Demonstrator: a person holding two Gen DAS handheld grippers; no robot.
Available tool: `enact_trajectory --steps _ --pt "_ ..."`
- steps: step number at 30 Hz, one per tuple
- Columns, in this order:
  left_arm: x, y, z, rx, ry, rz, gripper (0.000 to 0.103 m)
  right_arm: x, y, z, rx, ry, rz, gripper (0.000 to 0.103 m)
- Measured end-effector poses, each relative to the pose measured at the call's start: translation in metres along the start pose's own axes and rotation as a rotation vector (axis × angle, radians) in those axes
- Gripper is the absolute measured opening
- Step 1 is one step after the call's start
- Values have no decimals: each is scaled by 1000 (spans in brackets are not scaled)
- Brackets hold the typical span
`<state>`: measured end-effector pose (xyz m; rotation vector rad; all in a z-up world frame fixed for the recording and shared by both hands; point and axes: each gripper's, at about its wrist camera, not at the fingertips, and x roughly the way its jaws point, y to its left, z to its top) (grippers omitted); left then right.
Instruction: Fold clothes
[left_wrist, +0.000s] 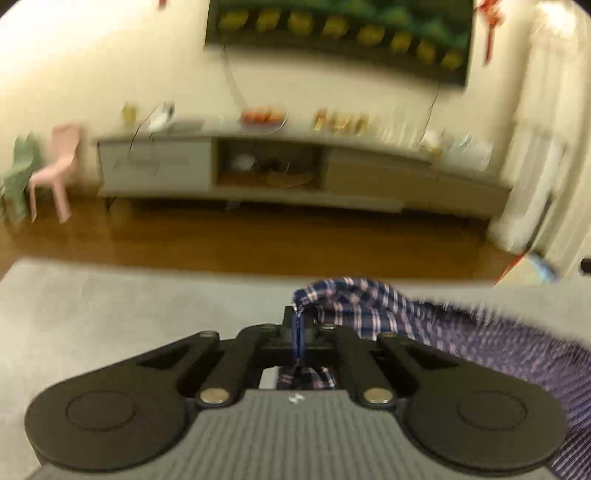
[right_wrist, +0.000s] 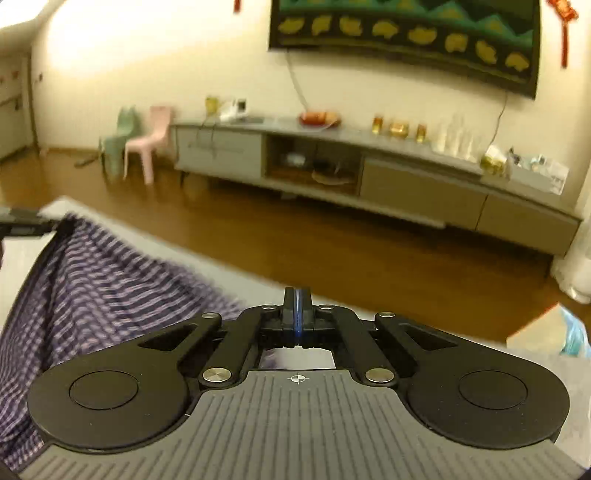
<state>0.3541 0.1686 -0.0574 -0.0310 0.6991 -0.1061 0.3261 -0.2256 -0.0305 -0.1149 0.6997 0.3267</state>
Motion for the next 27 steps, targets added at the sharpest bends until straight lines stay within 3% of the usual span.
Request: enact_trajectory --steps 1,2,3,4,5,6,7,8,10,12,13,14,15,17,19,21,22,24,25,26,27 --pt "11 2 -6 12 62 -8 2 1 1 4 6 -13 -4 0" --pt "19 3 -13 17 109 -12 2 4 2 8 13 -22 -5 7" --pt "20 5 -16 20 124 -7 3 18 -1 4 56 40 35 10" --pt "17 7 -18 19 119 -22 8 24 0 -4 55 61 46 30" --pt "15 9 -20 17 113 -37 18 30 0 -11 54 81 58 53" --pt "12 11 -20 15 106 -47 22 36 1 -18 51 100 68 60" --pt "12 10 -19 24 104 -51 34 39 1 -23 33 101 57 68" --pt "12 9 -18 33 103 -55 50 43 2 -29 16 104 47 70" --pt "16 4 -15 59 109 -64 66 53 2 -36 6 131 39 67" --pt "25 -7 -9 101 128 -78 64 60 5 -38 -28 164 72 45" --pt "28 -12 -8 128 129 -63 37 64 7 -39 -46 180 89 2" --pt "31 -17 -8 155 129 -48 5 63 9 -39 -65 198 102 0" --pt "28 -20 -7 177 104 -31 0 58 15 -37 -109 174 85 0" --pt "-1 -17 -2 159 -73 -18 1 41 26 -29 -193 88 40 0" --pt "-15 -7 3 89 -138 -40 1 10 34 -17 -244 -69 -28 0" --pt "14 -4 1 81 -4 33 2 -5 37 -7 -243 -161 -84 0" --pt "29 -3 0 77 63 70 8 1 38 -6 -244 -155 -122 0" --pt "49 2 -11 52 178 147 24 30 36 -11 -226 -55 -209 0" --pt "43 5 -15 34 175 161 31 36 34 -17 -222 -9 -244 8" --pt "26 8 -19 9 145 149 45 40 32 -23 -214 33 -276 24" --pt "9 11 -24 -15 114 137 53 23 26 -30 -131 18 -261 28"
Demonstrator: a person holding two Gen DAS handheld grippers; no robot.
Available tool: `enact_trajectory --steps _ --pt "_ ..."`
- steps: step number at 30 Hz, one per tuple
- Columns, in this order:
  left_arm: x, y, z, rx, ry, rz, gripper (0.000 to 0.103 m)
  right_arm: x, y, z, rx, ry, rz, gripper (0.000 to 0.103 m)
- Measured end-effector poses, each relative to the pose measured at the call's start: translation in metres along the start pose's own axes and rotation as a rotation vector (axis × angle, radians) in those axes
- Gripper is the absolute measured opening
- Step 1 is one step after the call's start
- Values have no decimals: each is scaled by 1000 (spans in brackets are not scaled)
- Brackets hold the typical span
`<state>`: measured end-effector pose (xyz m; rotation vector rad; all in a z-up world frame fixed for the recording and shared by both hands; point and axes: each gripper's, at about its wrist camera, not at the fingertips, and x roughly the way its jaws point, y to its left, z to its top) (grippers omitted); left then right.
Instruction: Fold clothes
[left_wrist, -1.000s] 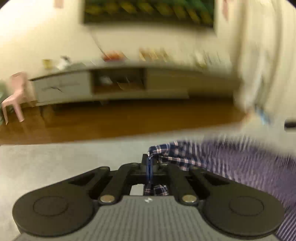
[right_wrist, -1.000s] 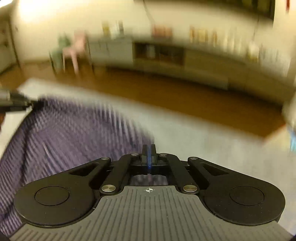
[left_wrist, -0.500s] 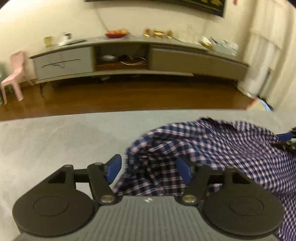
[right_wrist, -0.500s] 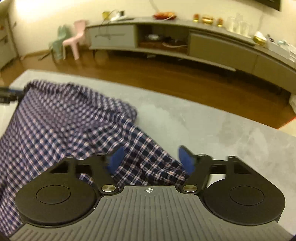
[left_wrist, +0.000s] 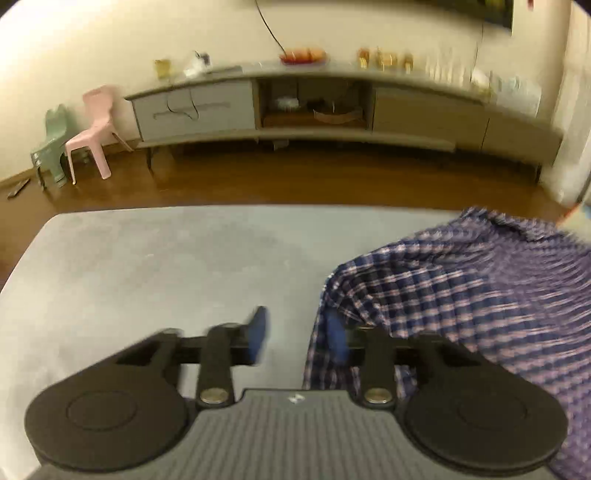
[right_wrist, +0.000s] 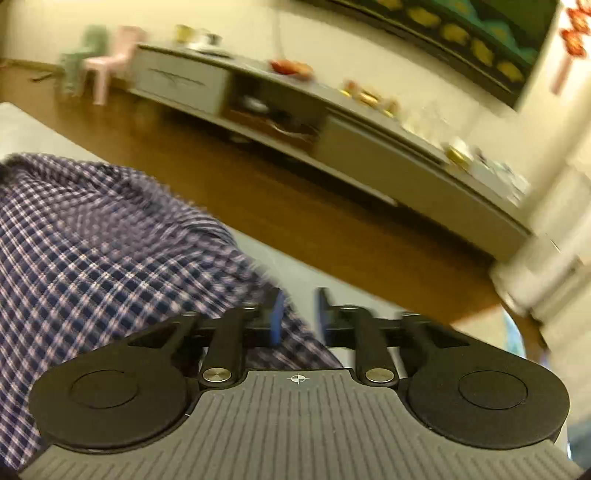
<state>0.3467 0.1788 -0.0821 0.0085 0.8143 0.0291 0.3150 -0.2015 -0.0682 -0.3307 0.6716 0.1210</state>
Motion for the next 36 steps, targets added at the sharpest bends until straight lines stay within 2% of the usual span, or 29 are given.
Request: enact_trajectory --steps 1,2,4,7,9,10,11,13,15,16,17,18,19,20,22,25,30,31,32,33,36 --pt "-21 6 -9 -13 -32 -30 64 -16 -9 -8 84 -5 15 34" --pt "-44 11 -21 -17 -55 -69 69 -32 -18 -17 167 -10 33 42" --pt "-81 8 -50 8 -24 -142 73 -75 -34 -46 315 7 138 52" --pt "-131 -2 -98 73 49 -223 74 -146 -42 -107 368 78 232 55" --pt "-165 -13 -131 98 75 -287 74 -191 -36 -148 383 84 253 67" --pt "-182 -19 -148 110 88 -319 78 -208 -29 -166 403 92 270 74" --pt "-200 -22 -163 112 91 -372 86 -226 -22 -184 422 100 287 80" --pt "-218 -38 -191 129 109 -422 92 -243 -13 -211 441 127 292 81" --pt "-221 -52 -213 187 120 -366 90 -249 4 -229 420 167 291 79" --pt "-220 -55 -223 211 115 -320 78 -250 12 -234 404 186 288 68" --pt "-218 -58 -230 237 111 -276 62 -243 28 -234 352 209 272 46" --pt "-216 -53 -232 222 117 -267 55 -240 35 -233 301 229 253 33" --pt "-214 -49 -233 206 123 -258 42 -237 42 -233 252 249 236 17" --pt "-212 -44 -234 191 130 -249 35 -236 43 -233 237 254 238 15" --pt "-217 -26 -232 138 125 -251 31 -243 41 -233 213 235 211 11" --pt "-229 -9 -228 97 103 -256 31 -253 29 -233 240 188 157 10" --pt "-224 -3 -230 59 109 -236 32 -252 16 -231 274 169 96 10" --pt "-223 -1 -230 52 110 -232 29 -252 13 -231 280 166 84 10" --pt "-218 0 -230 40 123 -240 18 -252 14 -230 271 164 78 10" --pt "-215 0 -226 29 133 -242 12 -252 15 -229 264 166 81 10" --pt "-216 26 -198 -51 91 -195 7 -252 13 -221 201 139 37 9"
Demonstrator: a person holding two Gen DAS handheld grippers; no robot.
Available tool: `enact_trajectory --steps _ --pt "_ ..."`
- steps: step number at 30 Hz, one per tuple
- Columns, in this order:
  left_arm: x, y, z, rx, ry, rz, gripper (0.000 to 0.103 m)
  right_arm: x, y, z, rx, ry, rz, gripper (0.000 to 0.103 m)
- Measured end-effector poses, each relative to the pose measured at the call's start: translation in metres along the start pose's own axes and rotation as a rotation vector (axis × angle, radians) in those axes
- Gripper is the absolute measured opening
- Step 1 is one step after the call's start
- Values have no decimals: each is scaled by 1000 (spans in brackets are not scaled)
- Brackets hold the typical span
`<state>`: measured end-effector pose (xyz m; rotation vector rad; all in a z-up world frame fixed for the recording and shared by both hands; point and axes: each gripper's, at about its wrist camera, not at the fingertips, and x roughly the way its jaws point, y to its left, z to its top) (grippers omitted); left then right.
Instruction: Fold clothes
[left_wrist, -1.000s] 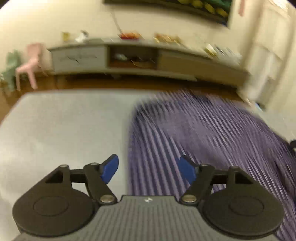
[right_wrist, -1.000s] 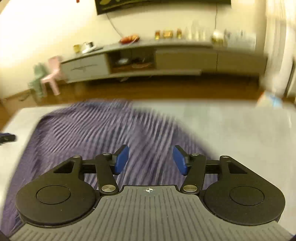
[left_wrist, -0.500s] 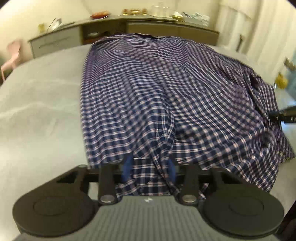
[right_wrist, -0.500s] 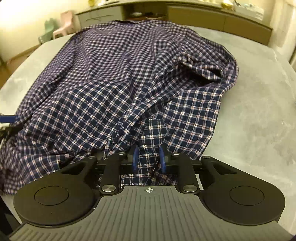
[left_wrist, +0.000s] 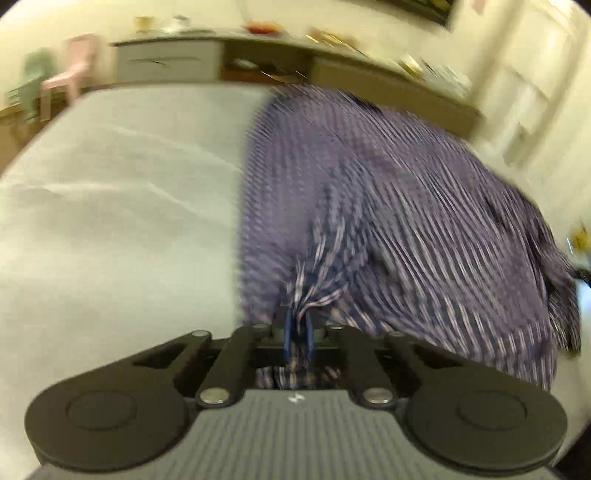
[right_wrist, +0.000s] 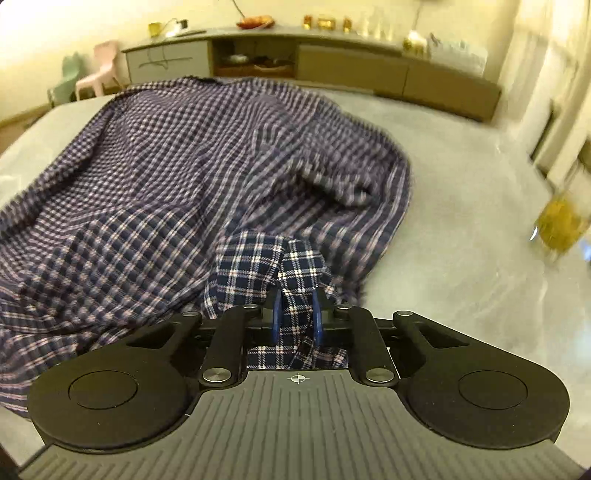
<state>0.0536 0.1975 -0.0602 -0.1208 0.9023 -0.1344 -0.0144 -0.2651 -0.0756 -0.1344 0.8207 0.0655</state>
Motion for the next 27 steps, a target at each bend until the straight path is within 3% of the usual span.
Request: enact_trajectory --steps 4,6,9,11,13,14,15,18,21,22,25,27 --pt "-28 38 44 -48 -123 135 8 -27 -34 27 -16 -124 -177 8" --pt "-32 54 57 -77 -131 201 16 -25 -47 32 -83 -120 -297 8" --pt "-6 49 53 -24 -32 212 29 2 -63 29 -202 -45 -500 11" --pt "15 29 45 43 49 141 55 21 -69 20 -198 1 -560 22" --pt "29 18 38 54 70 128 63 8 -60 15 -64 -51 -429 28" --pt "35 16 36 32 85 98 63 2 -55 13 2 -76 -362 43" --pt "41 14 35 9 100 67 63 -4 -50 11 67 -101 -294 49" --pt "57 12 36 -58 121 -6 63 -16 -26 10 156 -96 -5 55" --pt "66 14 31 -77 119 -38 58 -15 0 5 154 -75 139 60" --pt "69 13 31 -69 122 -49 54 -9 3 3 145 -63 148 62" --pt "78 8 31 -47 132 -84 2 4 14 1 119 -34 155 62" --pt "79 9 33 -33 105 -64 1 7 12 -1 136 -32 159 62"
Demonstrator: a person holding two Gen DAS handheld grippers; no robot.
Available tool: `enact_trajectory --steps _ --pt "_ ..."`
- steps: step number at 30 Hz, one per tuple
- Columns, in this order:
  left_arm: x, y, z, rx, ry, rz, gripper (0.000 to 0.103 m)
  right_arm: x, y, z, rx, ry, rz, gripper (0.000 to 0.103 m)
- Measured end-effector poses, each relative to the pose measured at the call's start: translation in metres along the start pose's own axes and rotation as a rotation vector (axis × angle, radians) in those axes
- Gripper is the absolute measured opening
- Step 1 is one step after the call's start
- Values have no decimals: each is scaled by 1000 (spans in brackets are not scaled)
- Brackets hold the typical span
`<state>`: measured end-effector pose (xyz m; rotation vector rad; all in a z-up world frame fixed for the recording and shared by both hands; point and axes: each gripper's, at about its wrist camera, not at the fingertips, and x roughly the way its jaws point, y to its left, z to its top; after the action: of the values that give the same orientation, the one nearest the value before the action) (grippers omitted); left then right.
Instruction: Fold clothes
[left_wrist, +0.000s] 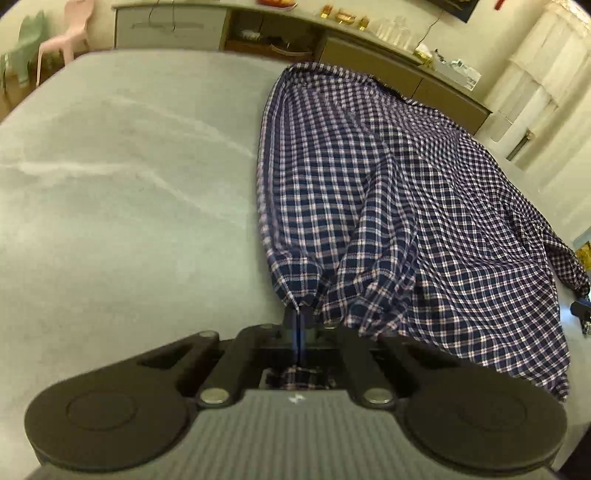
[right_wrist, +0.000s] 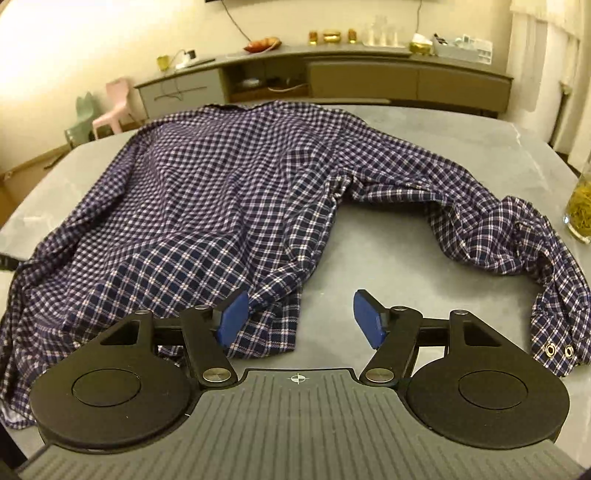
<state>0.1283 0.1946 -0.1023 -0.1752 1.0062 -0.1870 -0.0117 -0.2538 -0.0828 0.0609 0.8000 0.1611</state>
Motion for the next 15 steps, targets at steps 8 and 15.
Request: enact_trajectory --steps 8,15 --pt "-75 76 68 -201 -304 421 5 8 -3 -6 11 28 25 62" --pt "-80 63 63 -100 -217 357 41 10 0 -9 -1 50 22 62"
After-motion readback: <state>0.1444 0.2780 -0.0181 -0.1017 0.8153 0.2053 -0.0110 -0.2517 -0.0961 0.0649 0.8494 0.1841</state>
